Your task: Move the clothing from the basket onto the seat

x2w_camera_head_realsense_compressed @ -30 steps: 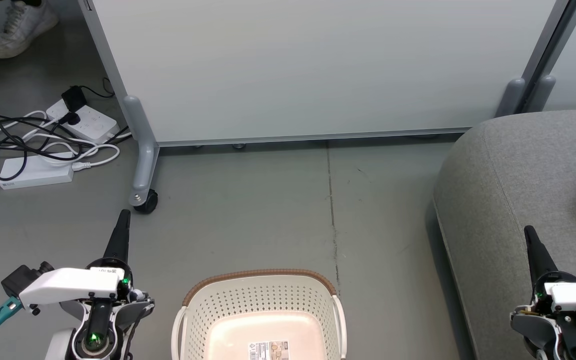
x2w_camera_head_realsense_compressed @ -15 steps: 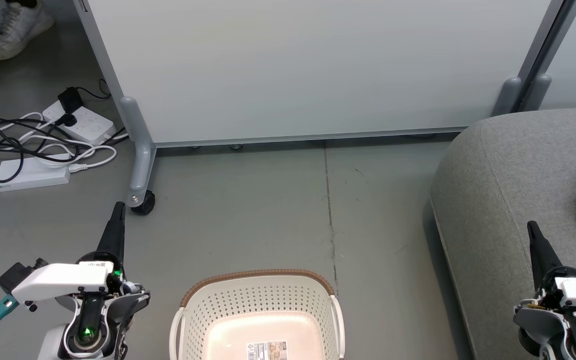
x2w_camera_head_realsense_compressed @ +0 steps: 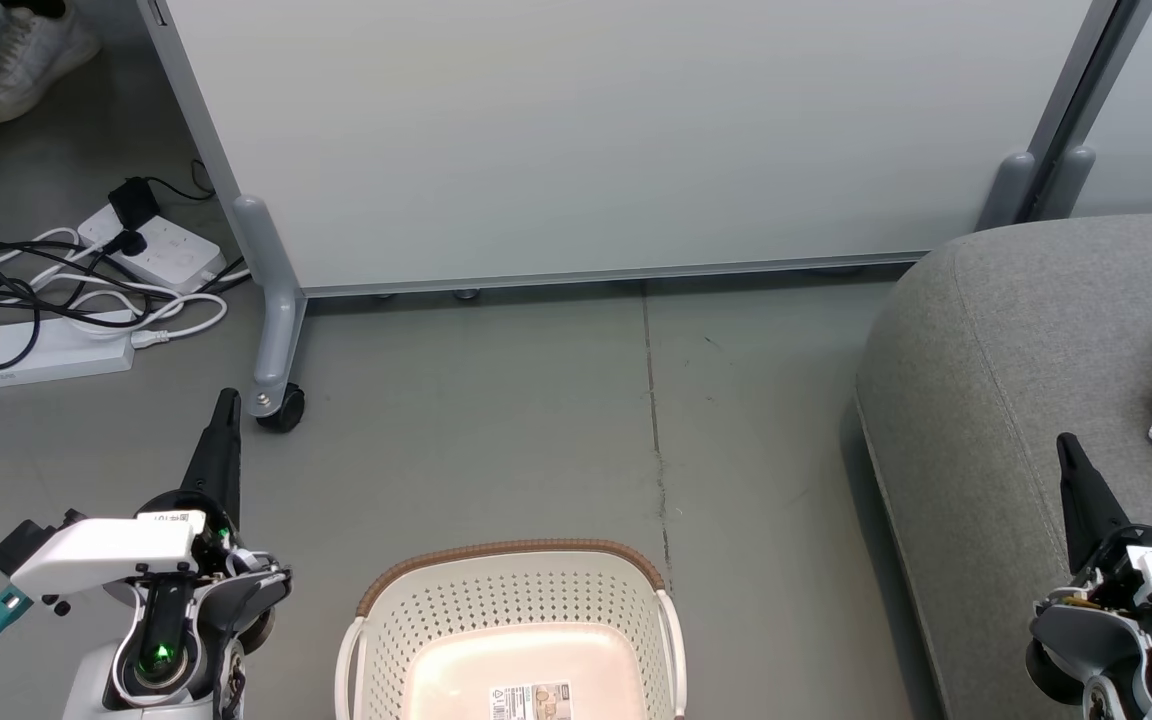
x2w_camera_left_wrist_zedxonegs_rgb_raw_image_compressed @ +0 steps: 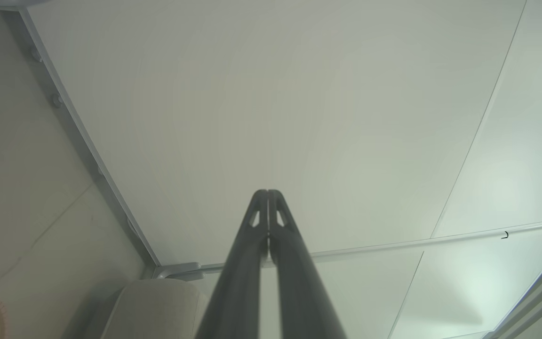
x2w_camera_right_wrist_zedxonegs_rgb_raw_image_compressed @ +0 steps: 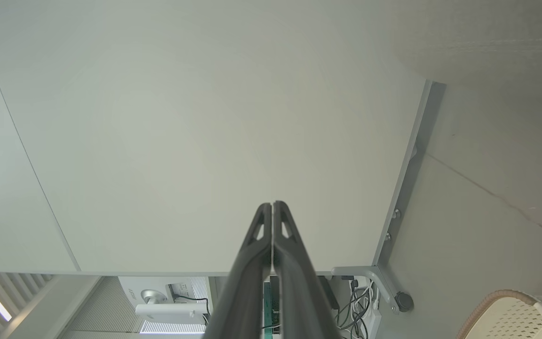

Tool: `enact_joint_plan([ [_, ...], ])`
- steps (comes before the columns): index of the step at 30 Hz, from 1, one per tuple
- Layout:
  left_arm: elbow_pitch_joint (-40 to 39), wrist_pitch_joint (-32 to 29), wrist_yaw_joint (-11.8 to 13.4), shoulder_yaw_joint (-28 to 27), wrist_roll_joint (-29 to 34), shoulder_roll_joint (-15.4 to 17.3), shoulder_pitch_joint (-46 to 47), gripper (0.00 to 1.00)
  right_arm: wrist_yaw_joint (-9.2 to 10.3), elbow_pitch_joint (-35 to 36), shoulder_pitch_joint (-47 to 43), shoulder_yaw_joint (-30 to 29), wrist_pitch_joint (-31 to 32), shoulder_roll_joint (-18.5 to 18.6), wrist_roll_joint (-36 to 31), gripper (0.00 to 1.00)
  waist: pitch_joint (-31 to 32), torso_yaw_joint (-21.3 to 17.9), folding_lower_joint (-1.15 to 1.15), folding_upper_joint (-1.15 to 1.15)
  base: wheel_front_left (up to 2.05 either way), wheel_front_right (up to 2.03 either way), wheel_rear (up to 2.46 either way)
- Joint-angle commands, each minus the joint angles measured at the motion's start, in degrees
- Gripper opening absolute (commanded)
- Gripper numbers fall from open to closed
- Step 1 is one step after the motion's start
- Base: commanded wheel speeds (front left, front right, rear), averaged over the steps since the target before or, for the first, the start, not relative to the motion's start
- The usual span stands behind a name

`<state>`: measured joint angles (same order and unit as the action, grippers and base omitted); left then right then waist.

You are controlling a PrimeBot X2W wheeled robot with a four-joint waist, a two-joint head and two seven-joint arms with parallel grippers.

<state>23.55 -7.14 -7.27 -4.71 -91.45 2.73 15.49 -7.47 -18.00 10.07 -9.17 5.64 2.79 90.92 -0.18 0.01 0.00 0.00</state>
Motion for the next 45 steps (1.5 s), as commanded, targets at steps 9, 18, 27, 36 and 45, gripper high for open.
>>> enact_joint_plan([
  [9, 0.06, -0.37, -0.36, -0.35, -0.47, 0.27, 0.73, 0.0, -0.04, -0.27, 0.69, -0.39, 0.39, 0.46, 0.81, 0.0, 0.0, -0.03, 0.0, 0.0, 0.0, 0.0, 0.0],
  [18, 0.05, -0.36, -0.36, -0.35, -0.47, 0.27, 0.73, 0.0, -0.04, -0.27, 0.66, -0.41, 0.41, 0.44, 0.79, 0.0, 0.0, -0.03, 0.0, 0.0, 0.0, 0.0, 0.0],
  [27, 0.05, -0.36, -0.36, -0.35, -0.47, 0.27, 0.73, 0.0, -0.04, -0.27, 0.62, -0.43, 0.43, 0.43, 0.76, 0.0, 0.0, -0.03, 0.0, 0.0, 0.0, 0.0, 0.0],
  [36, 0.04, -0.36, -0.36, -0.35, -0.47, 0.27, 0.72, 0.0, -0.04, -0.27, 0.62, -0.45, 0.41, 0.41, 0.74, 0.0, 0.0, -0.03, 0.0, 0.0, 0.0, 0.0, 0.0],
  [45, 0.04, -0.36, -0.36, -0.35, -0.47, 0.27, 0.72, 0.0, -0.04, -0.27, 0.62, -0.45, 0.42, 0.39, 0.71, 0.0, 0.0, -0.03, 0.0, 0.0, 0.0, 0.0, 0.0],
])
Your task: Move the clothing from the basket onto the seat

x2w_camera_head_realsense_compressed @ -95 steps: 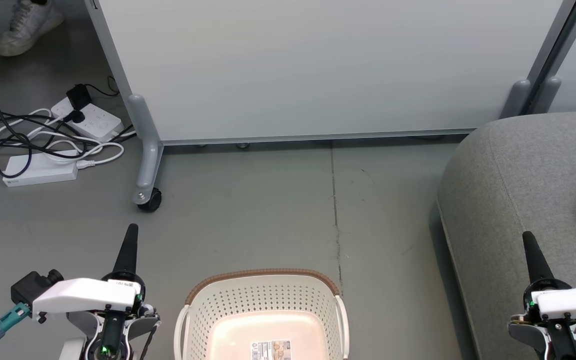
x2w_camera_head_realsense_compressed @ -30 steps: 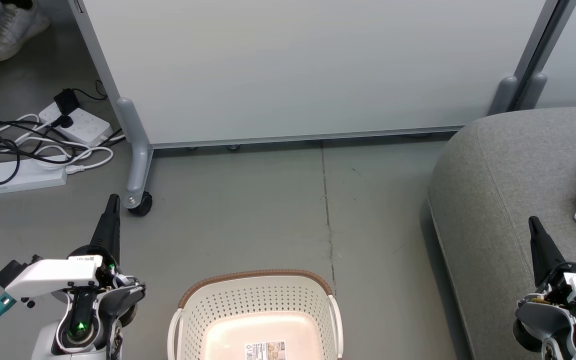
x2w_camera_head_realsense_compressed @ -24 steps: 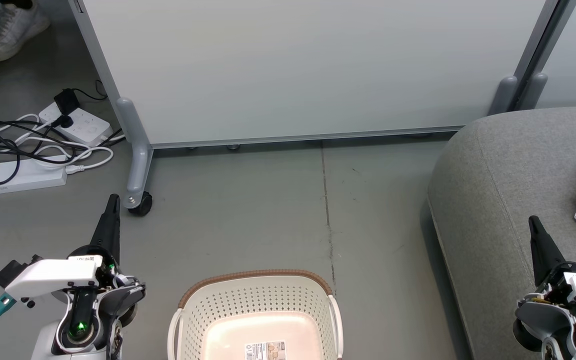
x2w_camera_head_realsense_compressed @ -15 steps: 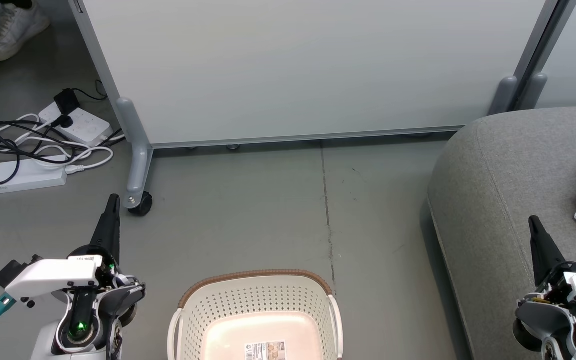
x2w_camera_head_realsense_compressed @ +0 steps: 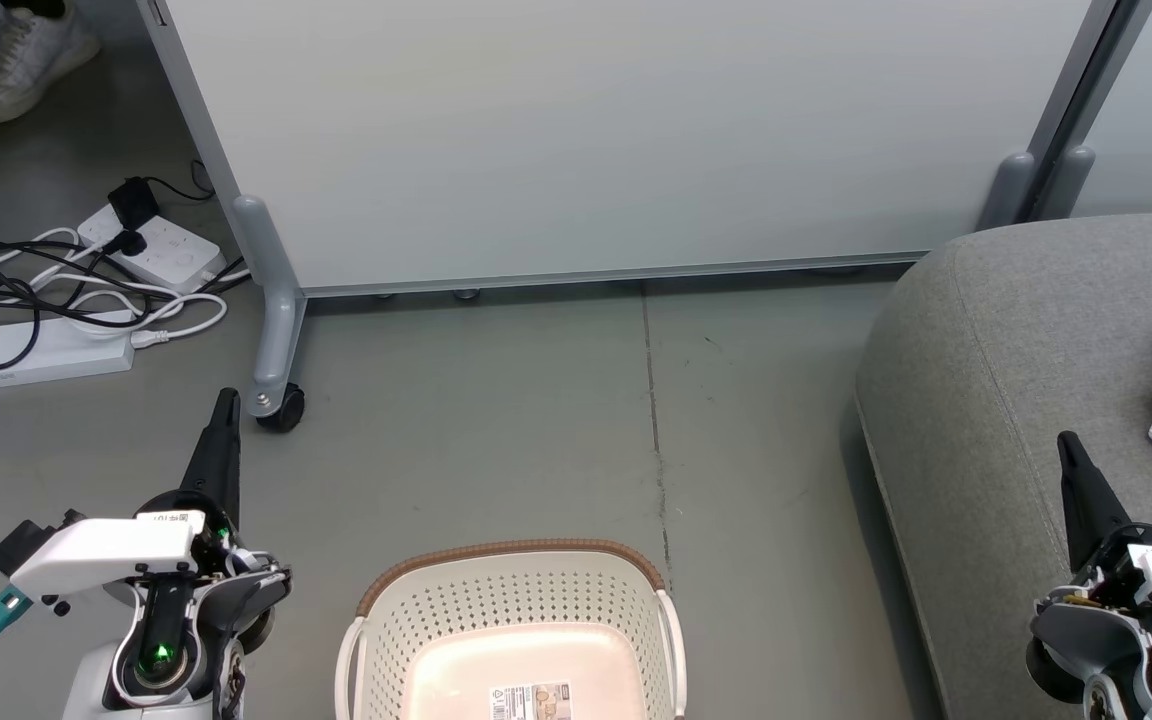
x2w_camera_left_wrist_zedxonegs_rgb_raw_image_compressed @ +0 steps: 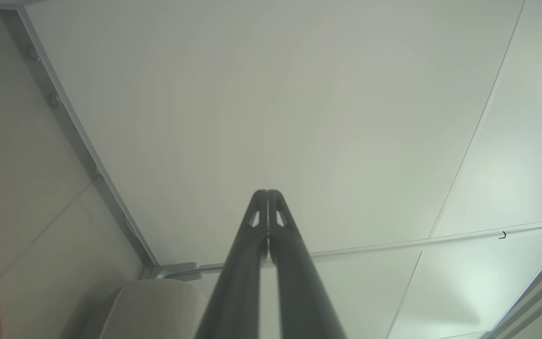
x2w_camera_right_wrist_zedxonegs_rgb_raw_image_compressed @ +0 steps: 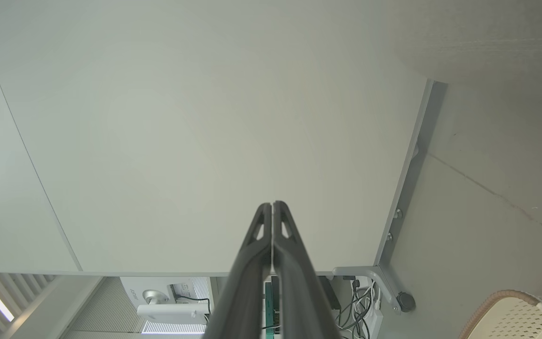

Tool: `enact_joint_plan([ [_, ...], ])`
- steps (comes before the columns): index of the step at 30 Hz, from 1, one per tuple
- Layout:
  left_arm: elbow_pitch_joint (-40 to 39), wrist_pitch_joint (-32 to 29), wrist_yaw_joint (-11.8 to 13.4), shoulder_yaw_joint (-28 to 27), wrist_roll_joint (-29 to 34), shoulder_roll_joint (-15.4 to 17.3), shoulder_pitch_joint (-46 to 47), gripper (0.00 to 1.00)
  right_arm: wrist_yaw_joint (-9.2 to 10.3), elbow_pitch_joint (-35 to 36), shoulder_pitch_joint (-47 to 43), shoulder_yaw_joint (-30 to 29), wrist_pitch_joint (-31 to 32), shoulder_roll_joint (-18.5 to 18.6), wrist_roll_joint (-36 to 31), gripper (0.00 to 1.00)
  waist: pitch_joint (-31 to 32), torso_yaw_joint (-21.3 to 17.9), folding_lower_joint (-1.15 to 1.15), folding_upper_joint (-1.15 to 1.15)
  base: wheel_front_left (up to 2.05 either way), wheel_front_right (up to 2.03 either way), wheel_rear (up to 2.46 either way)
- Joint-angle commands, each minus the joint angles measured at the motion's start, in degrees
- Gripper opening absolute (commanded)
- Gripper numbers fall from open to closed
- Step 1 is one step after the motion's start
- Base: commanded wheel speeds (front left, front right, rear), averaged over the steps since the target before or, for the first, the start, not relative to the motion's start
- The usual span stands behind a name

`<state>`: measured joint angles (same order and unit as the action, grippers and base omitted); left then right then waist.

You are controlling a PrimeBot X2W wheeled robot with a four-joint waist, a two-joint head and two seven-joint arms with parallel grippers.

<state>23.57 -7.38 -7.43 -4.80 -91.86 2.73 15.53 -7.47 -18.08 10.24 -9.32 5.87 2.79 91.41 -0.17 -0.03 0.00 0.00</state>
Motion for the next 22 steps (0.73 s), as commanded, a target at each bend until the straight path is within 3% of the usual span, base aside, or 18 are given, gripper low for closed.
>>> enact_joint_plan([
  [1, 0.02, -0.12, -0.2, -0.26, -0.06, 0.27, 0.69, 0.0, -0.04, -0.19, 0.45, -0.29, 0.19, 0.39, 0.22, 0.0, 0.0, 0.0, 0.0, 0.0, 0.0, 0.0, 0.0],
  [22, 0.01, -0.11, -0.2, -0.25, -0.06, 0.28, 0.68, 0.0, -0.04, -0.19, 0.45, -0.32, 0.22, 0.36, 0.17, 0.0, 0.0, 0.0, 0.0, 0.0, 0.0, 0.0, 0.0],
])
